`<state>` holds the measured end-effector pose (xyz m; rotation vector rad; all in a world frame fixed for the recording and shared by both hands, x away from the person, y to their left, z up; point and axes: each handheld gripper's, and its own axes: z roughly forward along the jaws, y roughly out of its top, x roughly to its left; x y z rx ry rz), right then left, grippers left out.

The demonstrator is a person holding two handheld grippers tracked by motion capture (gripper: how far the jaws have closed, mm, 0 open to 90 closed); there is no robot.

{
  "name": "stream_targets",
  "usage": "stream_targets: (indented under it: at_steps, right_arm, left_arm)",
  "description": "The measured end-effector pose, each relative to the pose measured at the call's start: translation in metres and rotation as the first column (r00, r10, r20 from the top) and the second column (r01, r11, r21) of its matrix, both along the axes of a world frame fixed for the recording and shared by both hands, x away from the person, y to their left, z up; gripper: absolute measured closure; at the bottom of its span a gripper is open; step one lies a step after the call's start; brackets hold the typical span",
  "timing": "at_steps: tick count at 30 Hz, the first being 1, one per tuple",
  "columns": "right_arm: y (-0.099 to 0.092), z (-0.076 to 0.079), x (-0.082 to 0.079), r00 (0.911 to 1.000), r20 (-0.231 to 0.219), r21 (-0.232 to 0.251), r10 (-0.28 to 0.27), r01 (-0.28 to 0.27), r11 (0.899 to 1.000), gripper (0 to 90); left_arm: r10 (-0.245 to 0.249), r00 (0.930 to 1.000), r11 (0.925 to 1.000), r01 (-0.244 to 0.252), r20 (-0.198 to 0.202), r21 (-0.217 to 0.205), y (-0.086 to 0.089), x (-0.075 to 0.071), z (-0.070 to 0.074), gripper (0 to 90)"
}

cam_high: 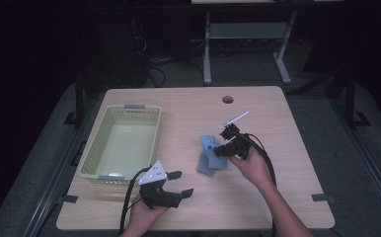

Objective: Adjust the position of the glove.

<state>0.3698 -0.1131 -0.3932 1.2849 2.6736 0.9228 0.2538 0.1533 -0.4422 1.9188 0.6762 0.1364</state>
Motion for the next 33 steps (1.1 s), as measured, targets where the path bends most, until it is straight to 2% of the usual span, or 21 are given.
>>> stream_targets:
  at_steps: [5,7,13,15,16,17,19,21,24,27,33]
  right_arm:
    - [0.009,-0.007,0.002,0.9999,-0.011,0.013,-0.01,0.01,1.0,81.7]
    - [0.016,-0.01,0.003,0.9992,-0.023,0.014,-0.032,0.033,0.999,80.9]
    - [0.025,-0.023,0.004,0.9965,-0.051,-0.019,-0.067,0.066,0.998,79.3]
    - [0.027,-0.03,0.005,0.9947,-0.061,-0.04,-0.083,0.081,0.996,76.1]
    - [0.027,-0.03,0.005,0.9947,-0.061,-0.04,-0.083,0.081,0.996,76.1]
    - [0.028,-0.036,0.006,0.9937,-0.074,-0.039,-0.085,0.082,0.996,70.7]
    - [0.028,-0.037,0.006,0.9935,-0.077,-0.035,-0.083,0.081,0.996,67.0]
    - [0.027,-0.032,0.005,0.9946,-0.052,-0.03,-0.09,0.088,0.996,67.1]
    - [0.024,-0.026,0.003,0.9953,-0.04,-0.022,-0.089,0.088,0.996,70.4]
    - [0.023,-0.027,0.002,0.9955,-0.045,-0.027,-0.083,0.082,0.996,70.8]
    - [0.022,-0.044,0.004,0.9932,-0.086,-0.026,-0.079,0.077,0.997,71.2]
  left_arm:
    - [-0.004,1.0,1.0,0.003,0.007,0.006,0.0,-0.001,0.001,24.5]
    - [-0.004,1.0,1.0,0.004,0.009,0.004,0.001,-0.001,0.001,24.5]
    - [-0.008,0.9999,1.0,0.008,0.011,0.005,0.001,-0.001,0.001,24.5]
    - [-0.004,1.0,1.0,0.004,0.005,0.002,0.001,-0.002,0.002,24.5]
    - [-0.004,1.0,1.0,0.004,0.005,0.002,0.001,-0.002,0.002,24.5]
    - [-0.003,1.0,1.0,0.003,0.001,0.004,0.002,-0.001,0.001,24.6]
    - [0.005,0.9999,1.0,-0.005,-0.012,-0.008,0.003,0.0,0.001,24.6]
    - [0.008,0.9998,0.9999,-0.008,-0.019,-0.009,0.004,0.001,0.001,24.7]
    - [0.009,0.9997,0.9997,-0.01,-0.021,-0.023,0.005,0.002,0.001,24.8]
    - [0.01,0.9996,0.9997,-0.011,-0.026,-0.022,0.004,0.002,0.001,25.0]
    - [0.011,0.9989,0.9996,-0.013,-0.044,-0.024,0.002,0.004,-0.001,26.6]
